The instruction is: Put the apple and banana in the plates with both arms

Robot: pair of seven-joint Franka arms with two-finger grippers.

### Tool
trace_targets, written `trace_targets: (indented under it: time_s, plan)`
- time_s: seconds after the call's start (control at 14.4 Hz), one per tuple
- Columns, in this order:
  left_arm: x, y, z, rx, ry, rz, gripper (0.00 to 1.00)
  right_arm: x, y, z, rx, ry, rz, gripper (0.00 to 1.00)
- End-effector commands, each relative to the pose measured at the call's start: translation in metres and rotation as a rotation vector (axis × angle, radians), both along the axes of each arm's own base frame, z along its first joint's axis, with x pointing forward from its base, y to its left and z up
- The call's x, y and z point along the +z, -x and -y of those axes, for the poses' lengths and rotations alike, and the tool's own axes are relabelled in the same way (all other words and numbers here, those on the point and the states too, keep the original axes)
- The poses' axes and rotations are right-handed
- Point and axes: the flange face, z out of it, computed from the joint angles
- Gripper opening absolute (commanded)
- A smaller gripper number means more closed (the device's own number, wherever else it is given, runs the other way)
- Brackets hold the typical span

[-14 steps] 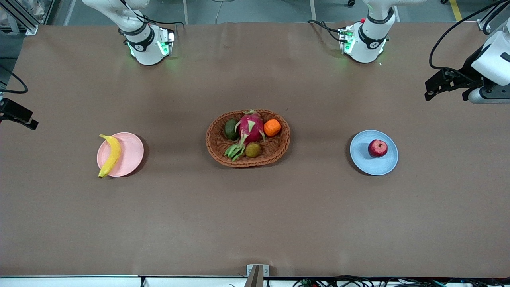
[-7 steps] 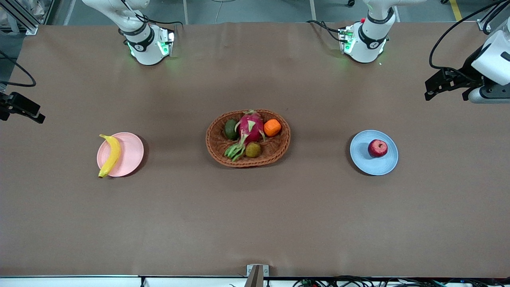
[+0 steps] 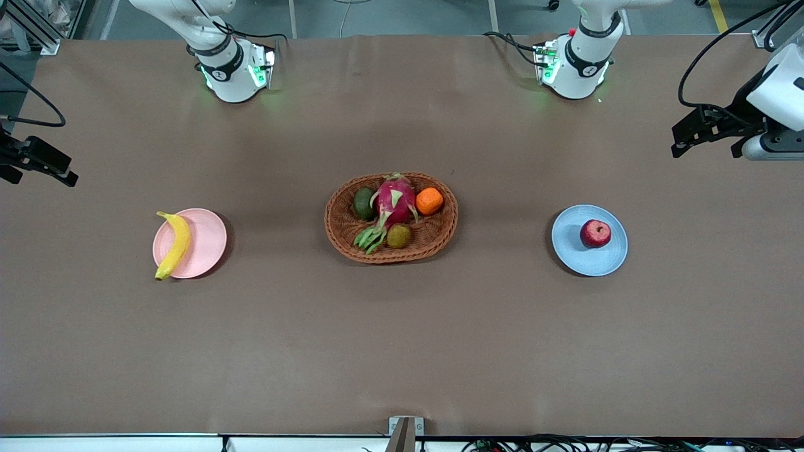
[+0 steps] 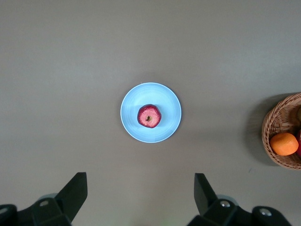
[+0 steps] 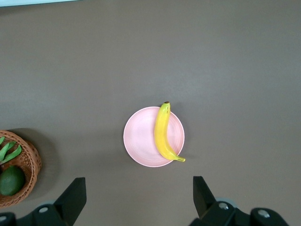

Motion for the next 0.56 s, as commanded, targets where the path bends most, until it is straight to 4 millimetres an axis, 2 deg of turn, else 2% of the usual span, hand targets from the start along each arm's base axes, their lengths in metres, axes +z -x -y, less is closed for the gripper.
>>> trace_targets:
  time_s: [0.0, 0.49]
  plan:
    - [0.0083, 0.0017, -0.0020, -0.002, 0.007, 0.017, 1.00, 0.0012, 0.0093, 0.0024, 0.004, 0.003, 0.005, 1.00]
    - [0.0057, 0.0011, -0.0019, -0.002, 0.001, 0.010, 1.00, 0.0004, 0.0102, 0.0015, 0.007, 0.052, -0.013, 1.00]
